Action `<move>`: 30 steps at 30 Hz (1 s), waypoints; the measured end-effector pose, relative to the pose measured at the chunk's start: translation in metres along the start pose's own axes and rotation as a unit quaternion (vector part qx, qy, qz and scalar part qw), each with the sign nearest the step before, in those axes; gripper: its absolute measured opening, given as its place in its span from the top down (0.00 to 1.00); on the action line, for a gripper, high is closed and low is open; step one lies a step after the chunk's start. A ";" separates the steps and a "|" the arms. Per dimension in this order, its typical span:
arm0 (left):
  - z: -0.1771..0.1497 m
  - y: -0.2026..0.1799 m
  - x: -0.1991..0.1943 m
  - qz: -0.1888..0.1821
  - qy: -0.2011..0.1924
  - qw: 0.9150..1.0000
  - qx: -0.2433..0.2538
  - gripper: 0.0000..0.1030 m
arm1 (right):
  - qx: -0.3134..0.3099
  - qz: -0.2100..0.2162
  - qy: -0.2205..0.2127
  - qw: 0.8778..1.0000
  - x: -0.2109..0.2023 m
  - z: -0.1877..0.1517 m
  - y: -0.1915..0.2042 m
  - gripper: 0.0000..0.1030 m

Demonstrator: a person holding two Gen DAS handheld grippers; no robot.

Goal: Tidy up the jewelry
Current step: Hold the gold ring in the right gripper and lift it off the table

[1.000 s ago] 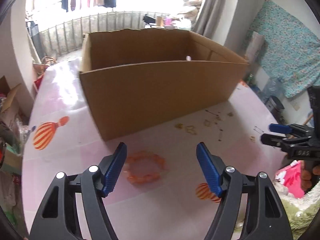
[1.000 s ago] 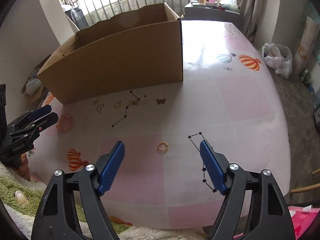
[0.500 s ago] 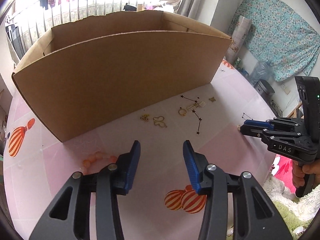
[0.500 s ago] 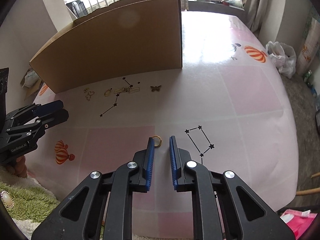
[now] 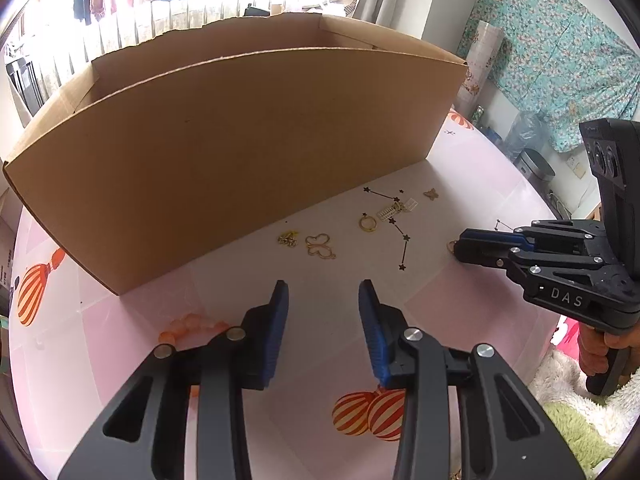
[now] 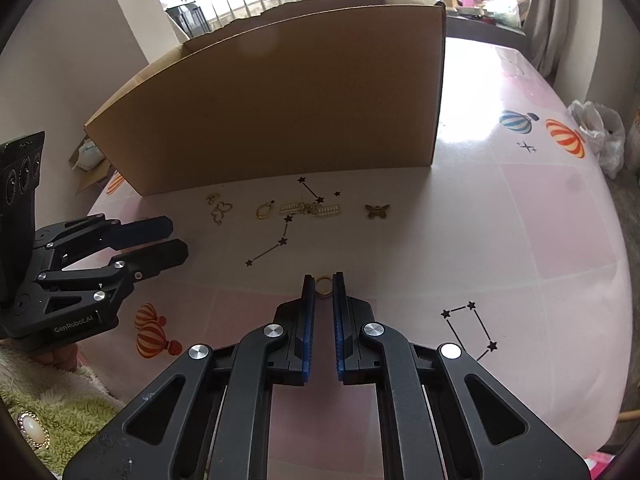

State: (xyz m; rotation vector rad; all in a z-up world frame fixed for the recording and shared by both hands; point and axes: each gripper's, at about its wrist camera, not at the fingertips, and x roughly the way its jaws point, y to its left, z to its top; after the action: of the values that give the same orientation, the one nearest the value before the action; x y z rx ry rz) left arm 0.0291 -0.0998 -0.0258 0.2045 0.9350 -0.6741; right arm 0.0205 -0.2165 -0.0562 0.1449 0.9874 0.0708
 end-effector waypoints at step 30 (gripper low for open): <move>0.045 -0.047 0.052 -0.001 0.012 0.994 0.110 0.85 | -0.002 0.013 -0.011 1.000 -0.001 -0.003 -0.013 0.82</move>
State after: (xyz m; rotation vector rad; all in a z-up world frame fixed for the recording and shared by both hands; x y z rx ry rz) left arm 0.0515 -0.1791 -0.0352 0.4076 0.8826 -0.7771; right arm 0.0173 -0.2290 -0.0588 0.1536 0.9643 0.0943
